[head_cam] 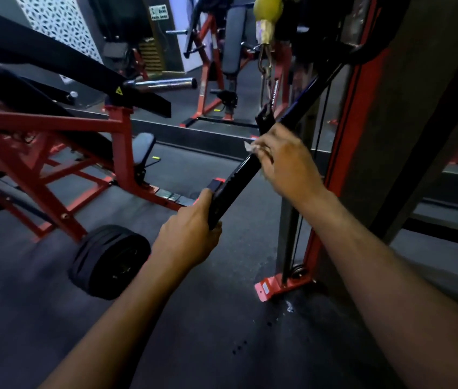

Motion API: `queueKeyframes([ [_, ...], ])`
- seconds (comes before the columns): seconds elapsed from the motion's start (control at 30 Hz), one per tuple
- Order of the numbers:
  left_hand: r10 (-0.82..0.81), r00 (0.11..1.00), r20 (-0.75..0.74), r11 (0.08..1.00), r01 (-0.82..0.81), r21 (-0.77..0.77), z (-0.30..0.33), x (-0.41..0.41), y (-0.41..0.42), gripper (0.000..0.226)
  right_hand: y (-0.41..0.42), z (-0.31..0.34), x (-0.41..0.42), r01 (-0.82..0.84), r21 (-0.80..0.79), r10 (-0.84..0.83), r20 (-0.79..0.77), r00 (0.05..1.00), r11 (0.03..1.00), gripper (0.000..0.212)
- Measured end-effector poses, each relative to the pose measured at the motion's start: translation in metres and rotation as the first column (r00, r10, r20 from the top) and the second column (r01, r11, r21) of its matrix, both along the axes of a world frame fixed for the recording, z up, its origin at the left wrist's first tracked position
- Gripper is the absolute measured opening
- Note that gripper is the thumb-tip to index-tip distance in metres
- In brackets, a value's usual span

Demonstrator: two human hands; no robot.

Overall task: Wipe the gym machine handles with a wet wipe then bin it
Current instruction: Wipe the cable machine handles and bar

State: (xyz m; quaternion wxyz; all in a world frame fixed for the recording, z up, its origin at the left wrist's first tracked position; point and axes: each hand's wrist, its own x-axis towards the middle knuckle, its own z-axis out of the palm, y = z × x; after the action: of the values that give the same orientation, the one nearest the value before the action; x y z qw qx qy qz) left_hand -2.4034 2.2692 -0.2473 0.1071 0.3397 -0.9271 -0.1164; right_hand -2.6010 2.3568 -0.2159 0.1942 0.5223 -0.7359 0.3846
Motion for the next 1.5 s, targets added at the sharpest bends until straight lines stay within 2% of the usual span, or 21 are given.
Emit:
queueKeyframes([
  [0.1, 0.044, 0.999, 0.009, 0.999, -0.044, 0.01, -0.002, -0.002, 0.002, 0.036, -0.005, -0.008, 0.019, -0.009, 0.036, 0.01, -0.03, 1.0, 0.999, 0.014],
  [0.17, 0.039, 0.999, 0.009, 0.999, -0.039, 0.019, -0.002, 0.0, 0.004, 0.04, 0.008, -0.017, 0.024, -0.114, 0.091, 0.121, -0.066, 0.99, 0.989, 0.016],
  [0.23, 0.021, 1.0, -0.001, 1.0, -0.021, 0.016, -0.003, 0.001, 0.009, 0.035, 0.018, -0.016, 0.012, -0.164, 0.065, 0.167, -0.045, 0.985, 0.984, 0.017],
  [0.3, 0.024, 1.0, -0.015, 1.0, -0.024, 0.011, -0.004, 0.0, 0.013, 0.031, 0.017, -0.009, 0.002, -0.098, -0.003, 0.098, 0.004, 0.995, 0.995, 0.015],
  [0.37, 0.04, 0.999, -0.02, 0.999, -0.04, 0.016, -0.006, -0.002, 0.016, 0.032, 0.009, -0.008, 0.005, -0.039, 0.003, 0.039, 0.037, 0.999, 0.999, 0.015],
  [0.53, 0.05, 0.999, -0.008, 0.998, -0.05, 0.034, -0.004, -0.002, 0.022, 0.035, 0.03, -0.024, 0.007, -0.161, 0.053, 0.162, -0.005, 0.987, 0.986, 0.021],
  [0.77, 0.061, 0.998, 0.015, 0.998, -0.061, 0.0, -0.002, -0.003, 0.03, 0.045, 0.018, -0.02, 0.005, -0.042, 0.02, 0.042, 0.004, 0.999, 0.999, 0.019],
  [0.93, 0.058, 0.998, -0.009, 0.998, -0.058, 0.022, -0.002, -0.004, 0.035, 0.044, 0.034, -0.027, 0.013, -0.237, 0.109, 0.25, -0.118, 0.961, 0.965, 0.023],
  [1.1, 0.069, 0.997, -0.037, 0.997, -0.07, -0.018, -0.005, -0.004, 0.04, 0.04, 0.03, -0.003, -0.025, -0.102, 0.037, 0.105, -0.093, 0.99, 0.994, 0.017],
  [1.2, 0.045, 0.999, -0.03, 0.998, -0.043, 0.053, -0.004, -0.005, 0.037, 0.036, 0.017, 0.0, -0.007, -0.104, 0.097, 0.115, -0.112, 0.987, 0.99, 0.017],
  [1.3, 0.005, 1.0, -0.031, 0.983, 0.0, 0.186, 0.0, -0.006, 0.036, 0.037, 0.03, -0.017, 0.011, -0.256, 0.153, 0.279, -0.147, 0.949, 0.954, 0.02],
  [1.37, -0.017, 0.999, -0.05, 0.963, 0.03, 0.266, 0.004, -0.007, 0.036, 0.038, 0.046, -0.024, 0.003, -0.325, 0.129, 0.342, -0.141, 0.929, 0.937, 0.023],
  [1.5, -0.004, 0.997, -0.072, 0.918, 0.032, 0.396, 0.006, -0.01, 0.033, 0.039, 0.047, -0.016, -0.023, -0.222, -0.004, 0.22, -0.094, 0.971, 0.975, 0.019],
])
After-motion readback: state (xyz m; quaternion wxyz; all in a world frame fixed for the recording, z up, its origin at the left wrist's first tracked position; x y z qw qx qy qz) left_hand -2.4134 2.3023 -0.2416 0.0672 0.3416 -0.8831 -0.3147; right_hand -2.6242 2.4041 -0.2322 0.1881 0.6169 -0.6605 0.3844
